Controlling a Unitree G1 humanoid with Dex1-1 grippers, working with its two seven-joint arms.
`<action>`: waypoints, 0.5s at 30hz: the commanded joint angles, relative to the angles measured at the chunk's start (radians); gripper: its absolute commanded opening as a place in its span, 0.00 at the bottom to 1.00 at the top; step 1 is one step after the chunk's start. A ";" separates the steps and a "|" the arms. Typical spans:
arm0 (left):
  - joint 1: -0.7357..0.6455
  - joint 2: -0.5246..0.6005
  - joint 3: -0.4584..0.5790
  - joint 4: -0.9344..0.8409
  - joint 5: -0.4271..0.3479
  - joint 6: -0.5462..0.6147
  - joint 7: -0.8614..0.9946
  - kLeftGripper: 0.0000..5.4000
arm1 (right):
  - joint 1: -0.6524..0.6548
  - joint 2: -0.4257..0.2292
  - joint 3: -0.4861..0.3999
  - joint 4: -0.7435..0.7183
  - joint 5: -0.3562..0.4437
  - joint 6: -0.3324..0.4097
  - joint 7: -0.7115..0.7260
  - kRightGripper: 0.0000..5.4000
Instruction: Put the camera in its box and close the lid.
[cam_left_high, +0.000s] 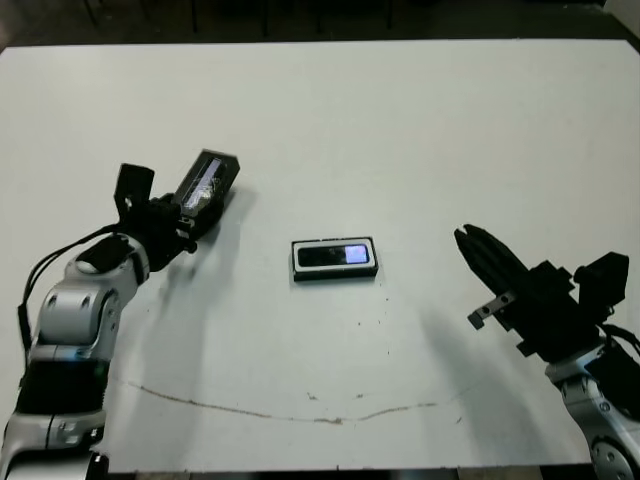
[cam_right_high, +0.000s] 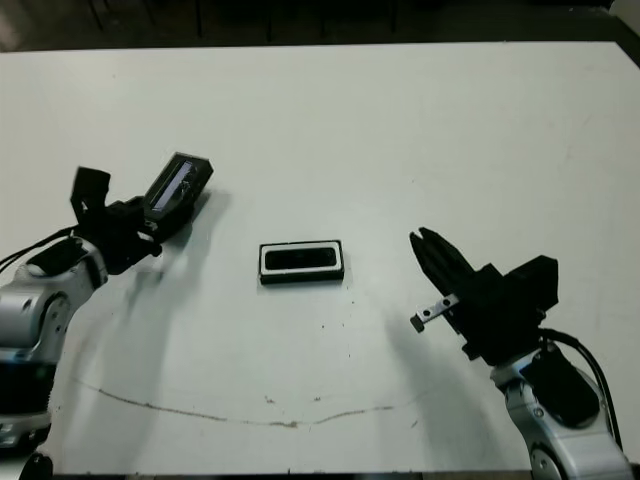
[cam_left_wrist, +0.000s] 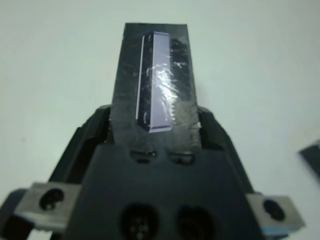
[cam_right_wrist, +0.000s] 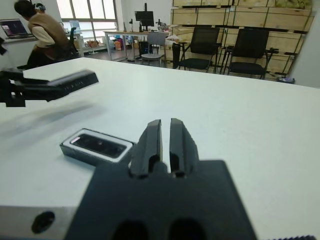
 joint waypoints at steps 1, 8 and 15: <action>0.033 0.040 0.032 -0.040 -0.040 -0.043 -0.059 0.52 | 0.009 0.004 -0.007 0.042 0.000 0.015 -0.002 0.00; 0.017 0.175 -0.008 -0.032 -0.091 -0.219 -0.351 0.52 | 0.003 -0.007 -0.015 0.165 -0.056 -0.071 0.039 0.00; -0.077 0.244 -0.116 0.110 -0.112 -0.268 -0.629 0.52 | -0.007 0.002 -0.009 0.241 -0.093 -0.183 0.079 0.00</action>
